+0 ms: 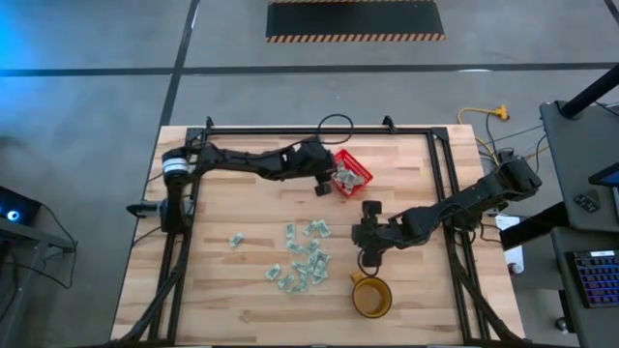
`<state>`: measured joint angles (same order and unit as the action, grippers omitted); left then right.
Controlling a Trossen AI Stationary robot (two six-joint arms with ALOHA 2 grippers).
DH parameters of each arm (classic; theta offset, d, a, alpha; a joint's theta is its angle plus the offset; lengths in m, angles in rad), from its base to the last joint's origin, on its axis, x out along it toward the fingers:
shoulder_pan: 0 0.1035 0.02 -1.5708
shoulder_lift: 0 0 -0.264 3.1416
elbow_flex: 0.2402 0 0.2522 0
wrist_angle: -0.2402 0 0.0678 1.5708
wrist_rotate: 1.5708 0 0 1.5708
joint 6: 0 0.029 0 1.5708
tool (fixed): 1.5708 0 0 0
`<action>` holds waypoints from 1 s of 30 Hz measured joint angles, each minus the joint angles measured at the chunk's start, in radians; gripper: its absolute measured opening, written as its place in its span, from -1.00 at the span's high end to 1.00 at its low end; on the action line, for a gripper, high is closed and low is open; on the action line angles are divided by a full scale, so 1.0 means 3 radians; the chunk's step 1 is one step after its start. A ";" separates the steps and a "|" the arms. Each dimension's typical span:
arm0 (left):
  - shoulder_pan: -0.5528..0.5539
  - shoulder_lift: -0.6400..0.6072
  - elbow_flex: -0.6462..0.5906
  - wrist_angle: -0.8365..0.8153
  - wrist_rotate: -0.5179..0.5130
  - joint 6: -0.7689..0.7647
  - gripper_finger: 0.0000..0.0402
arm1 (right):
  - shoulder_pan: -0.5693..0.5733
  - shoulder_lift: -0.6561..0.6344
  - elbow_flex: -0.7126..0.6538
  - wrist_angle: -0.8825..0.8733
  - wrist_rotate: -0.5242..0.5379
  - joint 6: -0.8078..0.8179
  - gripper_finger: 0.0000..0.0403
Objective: Pick and place Stevia / Truvia into bins
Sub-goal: Put the stevia packet into the red basket
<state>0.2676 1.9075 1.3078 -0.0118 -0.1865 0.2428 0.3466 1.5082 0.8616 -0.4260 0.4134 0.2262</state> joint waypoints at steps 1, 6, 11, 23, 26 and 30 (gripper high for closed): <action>-0.0017 -0.0057 -0.0007 -0.0165 0.0002 0.0000 0.28 | 0.0000 0.0000 -0.0002 0.0054 0.0001 -0.0046 0.65; -0.0144 -0.0324 -0.0019 -0.1034 -0.0006 -0.0024 0.28 | -0.0003 0.0000 -0.0006 0.0474 0.0000 -0.0411 0.66; -0.0346 -0.0576 -0.0122 -0.1492 -0.0001 -0.0119 0.28 | -0.0001 0.0000 -0.0006 0.0854 -0.0002 -0.0679 0.66; -0.0914 -0.1439 -0.1334 -0.0965 0.0006 -0.0272 0.28 | -0.0223 0.0203 -0.0013 0.1307 -0.0011 -0.0563 0.60; -0.0985 -0.1654 -0.1627 -0.0705 0.0021 -0.0245 0.28 | -0.0297 0.0367 -0.0010 0.1384 -0.0050 -0.0561 0.52; -0.0980 -0.1924 -0.1809 -0.0676 -0.0013 -0.0269 0.28 | -0.0374 0.0566 0.0005 0.1516 -0.0179 -0.0488 0.41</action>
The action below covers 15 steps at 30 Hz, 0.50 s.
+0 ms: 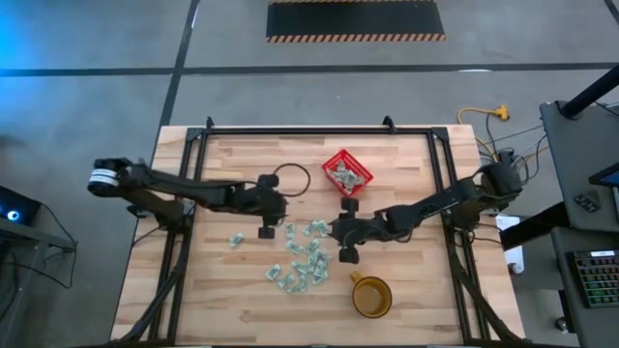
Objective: Pick and place Stevia / Truvia into bins
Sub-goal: Put the stevia packet into the red basket
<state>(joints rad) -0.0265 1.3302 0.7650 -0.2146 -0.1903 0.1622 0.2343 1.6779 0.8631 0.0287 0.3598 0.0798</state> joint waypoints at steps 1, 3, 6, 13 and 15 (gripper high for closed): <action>0.0000 -0.0068 -0.0027 0.0001 0.0001 -0.0001 0.28 | -0.0013 0.0036 0.0006 0.0063 -0.0012 0.0044 0.38; -0.0001 -0.0167 -0.0069 0.0041 0.0002 -0.0001 0.28 | -0.0042 0.0120 0.0000 0.0035 -0.0016 0.0124 0.33; -0.0003 -0.0293 -0.0135 0.0081 0.0002 -0.0001 0.28 | -0.0069 0.0222 0.0004 0.0035 -0.0012 0.0216 0.26; -0.0001 -0.0359 -0.0177 0.0164 0.0002 -0.0002 0.28 | -0.0105 0.0394 0.0019 0.0068 -0.0005 0.0380 0.21; -0.0001 -0.0342 -0.0176 0.0180 0.0002 -0.0001 0.28 | -0.0110 0.0450 0.0032 0.0077 -0.0007 0.0397 0.22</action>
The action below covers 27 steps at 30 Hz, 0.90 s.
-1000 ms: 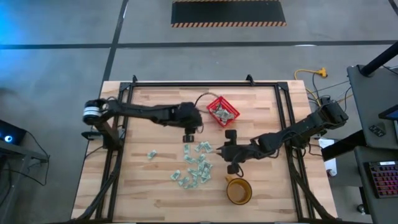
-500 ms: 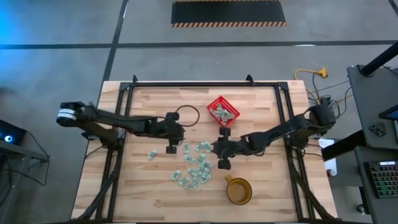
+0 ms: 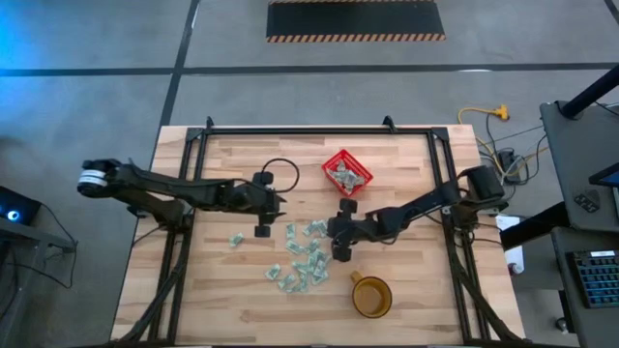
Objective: Pick and place Stevia / Truvia into bins
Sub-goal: Put the stevia packet into the red basket
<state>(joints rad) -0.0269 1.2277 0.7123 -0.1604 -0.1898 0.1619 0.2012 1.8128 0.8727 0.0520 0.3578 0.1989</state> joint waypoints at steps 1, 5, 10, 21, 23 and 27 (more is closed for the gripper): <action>0.0000 0.0011 0.0000 0.0000 0.0000 0.0000 0.28 | 0.0000 0.0047 0.0019 0.0018 0.0001 0.0002 0.23; 0.0000 0.0032 0.0004 0.0027 -0.0001 0.0000 0.28 | -0.0003 0.0179 0.0081 0.0017 -0.0003 -0.0049 0.23; 0.0003 0.0035 0.0002 0.0009 -0.0005 0.0003 0.28 | -0.0021 0.0179 0.0084 0.0011 0.0000 -0.0073 0.23; 0.0001 0.0035 0.0002 0.0014 -0.0006 0.0005 0.28 | -0.0095 0.0176 0.0077 -0.0098 -0.0198 0.0107 0.50; 0.0001 0.0035 0.0002 0.0021 -0.0006 0.0005 0.28 | -0.0113 0.0176 0.0078 -0.0100 -0.0265 0.0124 0.55; 0.0001 0.0035 0.0002 0.0023 -0.0006 0.0005 0.28 | -0.0131 0.0175 0.0082 -0.0135 -0.0391 0.0122 0.67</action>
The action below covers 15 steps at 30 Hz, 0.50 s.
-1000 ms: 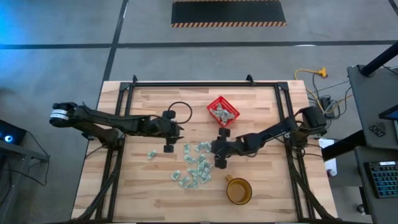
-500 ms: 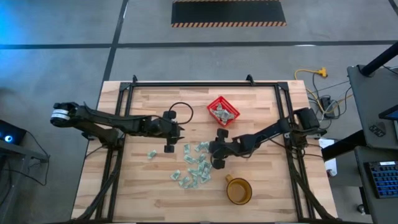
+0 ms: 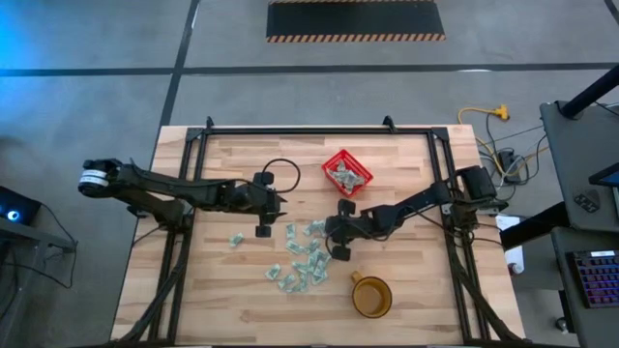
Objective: Pick and place Stevia / Truvia into bins
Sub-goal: Put the stevia packet into the red basket
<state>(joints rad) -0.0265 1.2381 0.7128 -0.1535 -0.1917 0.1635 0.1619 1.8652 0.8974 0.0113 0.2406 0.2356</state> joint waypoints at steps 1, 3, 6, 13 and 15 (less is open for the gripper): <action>0.0000 0.0000 0.0000 0.0001 0.0000 0.0000 0.28 | 0.0000 0.0000 0.0001 -0.0005 -0.0019 -0.0005 0.71; 0.0000 0.0000 0.0000 0.0021 0.0000 0.0001 0.28 | 0.0001 0.0000 0.0001 -0.0013 -0.0031 -0.0022 0.80; 0.0000 0.0000 0.0000 0.0042 0.0000 0.0002 0.28 | 0.0003 -0.0001 0.0001 -0.0018 -0.0037 -0.0035 0.93; 0.0000 0.0000 0.0000 0.0040 0.0000 0.0004 0.28 | 0.0003 -0.0084 0.0000 -0.0104 -0.0040 -0.0119 0.96; -0.0001 0.0000 -0.0004 0.0044 0.0000 0.0004 0.28 | 0.0003 -0.0160 0.0008 -0.0141 -0.0032 -0.0125 0.96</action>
<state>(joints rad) -0.0270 1.2381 0.7116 -0.1403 -0.1917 0.1646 0.1627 1.8173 0.8997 -0.0308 0.2311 0.1981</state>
